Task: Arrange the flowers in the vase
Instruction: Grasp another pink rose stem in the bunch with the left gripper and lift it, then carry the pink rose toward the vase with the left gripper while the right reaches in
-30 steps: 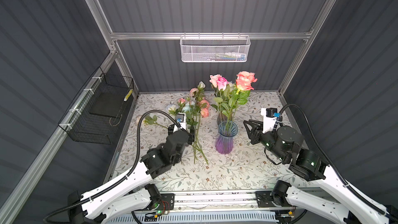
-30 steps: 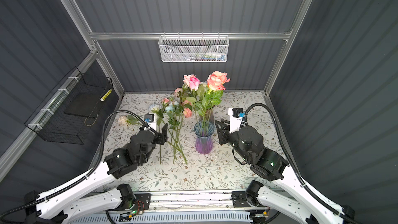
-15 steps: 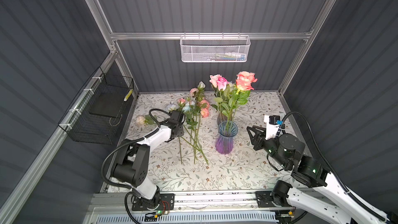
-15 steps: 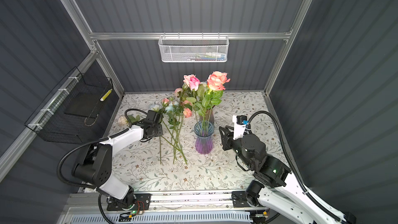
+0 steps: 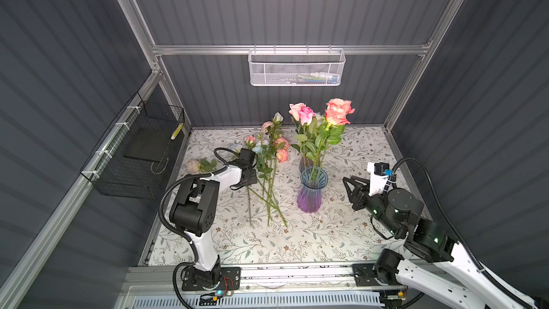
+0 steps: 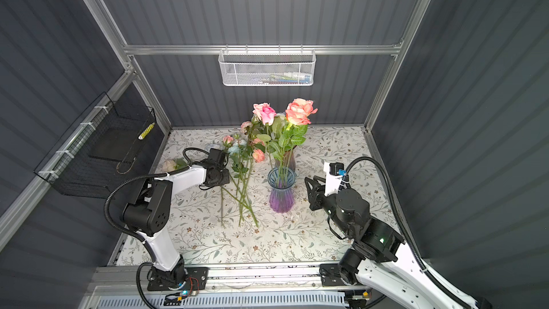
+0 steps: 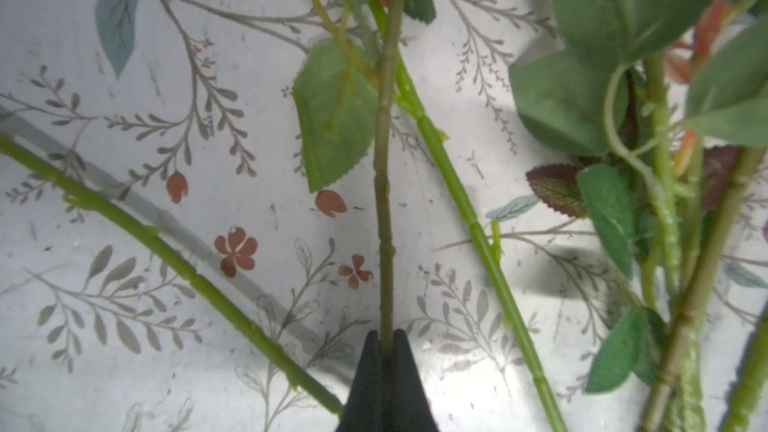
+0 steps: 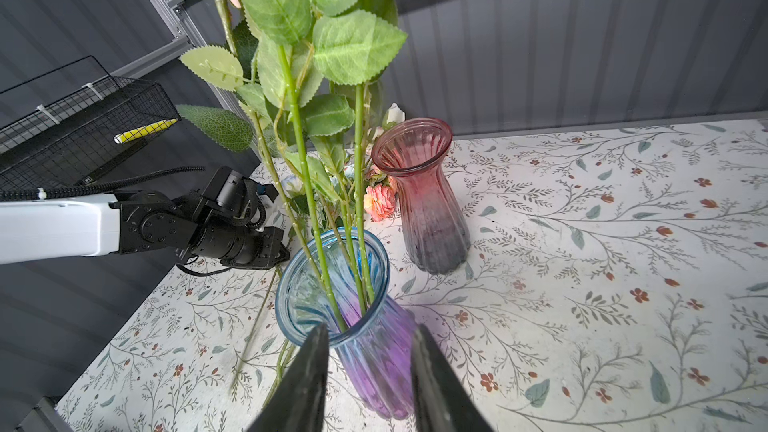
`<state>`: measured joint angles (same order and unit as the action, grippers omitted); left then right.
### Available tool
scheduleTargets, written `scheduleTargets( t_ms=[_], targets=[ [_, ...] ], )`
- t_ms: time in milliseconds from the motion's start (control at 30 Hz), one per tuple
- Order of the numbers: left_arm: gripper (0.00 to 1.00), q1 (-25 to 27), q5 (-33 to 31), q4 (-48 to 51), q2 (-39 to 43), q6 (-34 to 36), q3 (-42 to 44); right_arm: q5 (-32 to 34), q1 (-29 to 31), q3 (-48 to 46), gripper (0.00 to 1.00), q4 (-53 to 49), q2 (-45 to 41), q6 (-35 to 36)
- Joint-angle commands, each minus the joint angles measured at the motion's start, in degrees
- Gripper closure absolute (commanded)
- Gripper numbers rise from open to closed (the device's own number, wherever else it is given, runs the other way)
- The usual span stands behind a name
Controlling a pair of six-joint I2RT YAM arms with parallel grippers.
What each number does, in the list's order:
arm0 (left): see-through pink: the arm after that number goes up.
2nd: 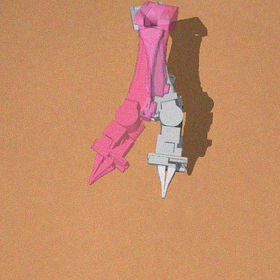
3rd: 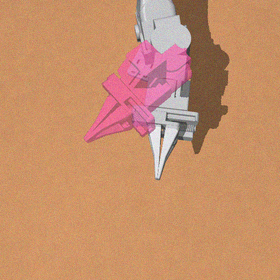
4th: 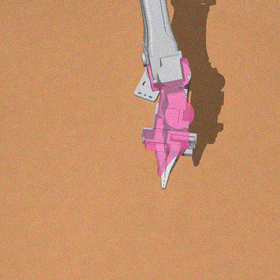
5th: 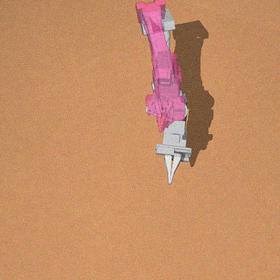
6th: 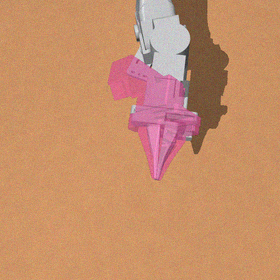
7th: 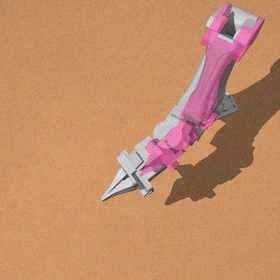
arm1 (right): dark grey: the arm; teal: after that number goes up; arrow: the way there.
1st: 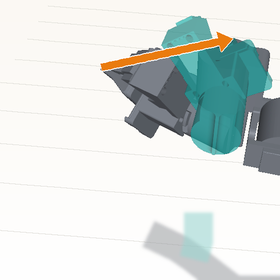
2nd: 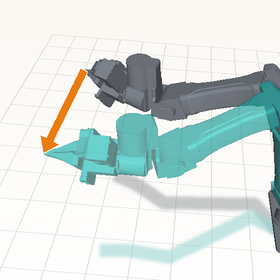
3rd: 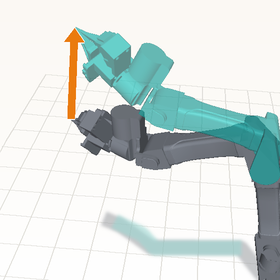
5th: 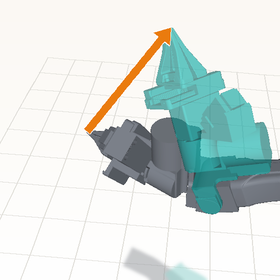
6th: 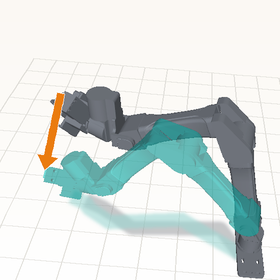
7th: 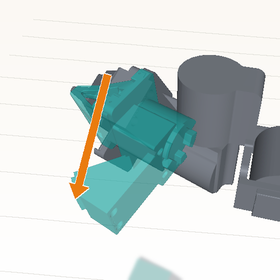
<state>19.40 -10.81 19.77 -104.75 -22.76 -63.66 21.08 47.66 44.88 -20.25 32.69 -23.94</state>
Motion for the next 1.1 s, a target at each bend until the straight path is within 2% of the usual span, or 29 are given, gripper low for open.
scheduleTargets(
  t_ms=[0, 133, 267, 400, 500, 700, 900, 967, 1067],
  targets=[
    [1.0, -0.42, 0.8, 2.04, 3.41, 0.22, -1.37, 1.23, -0.29, 1.1, 0.64, -0.78, -0.21, 0.99],
    [1.0, -0.44, -1.95, 4.39, 11.32, -0.81, -0.85, 0.98, -0.29, 1.78, 0.64, -1.0, -0.27, 1.42],
    [1.0, -0.42, -5.95, 4.76, 23.95, -3.56, 3.42, 1.6, -0.37, 2.69, 0.64, -1.43, 0.09, 2.14],
    [1.0, -0.43, -6.32, 5.01, 34.21, -4.2, 6.04, 0.95, -0.38, 3.41, 0.64, -1.2, 0.27, 1.97],
    [1.0, -0.44, -2.06, 1.92, 41.0, -1.33, 7.63, -0.42, -0.37, 4.69, 0.64, -1.11, 1.26, 1.97],
    [1.0, -0.34, 11.54, -13.89, 55.54, 1.67, 14.48, -3.69, -0.37, 7.21, 0.63, 0.04, 3.77, 1.43],
    [1.0, 0.65, 22.93, -15.32, 56.96, -2.29, 9.42, -8.04, -0.37, 12.48, 0.59, 1.08, 7.91, 1.88],
    [1.0, 3.13, 23.27, -15.78, 57.09, -2.0, 8.2, -9.86, -0.29, 14.06, 0.58, 1.84, 9.23, 1.88],
    [1.0, 10.25, 20.19, -16.0, 56.54, 0.51, 6.4, -11.87, -0.29, 15.96, 0.58, 3.82, 11.55, 2.06]
  ],
)
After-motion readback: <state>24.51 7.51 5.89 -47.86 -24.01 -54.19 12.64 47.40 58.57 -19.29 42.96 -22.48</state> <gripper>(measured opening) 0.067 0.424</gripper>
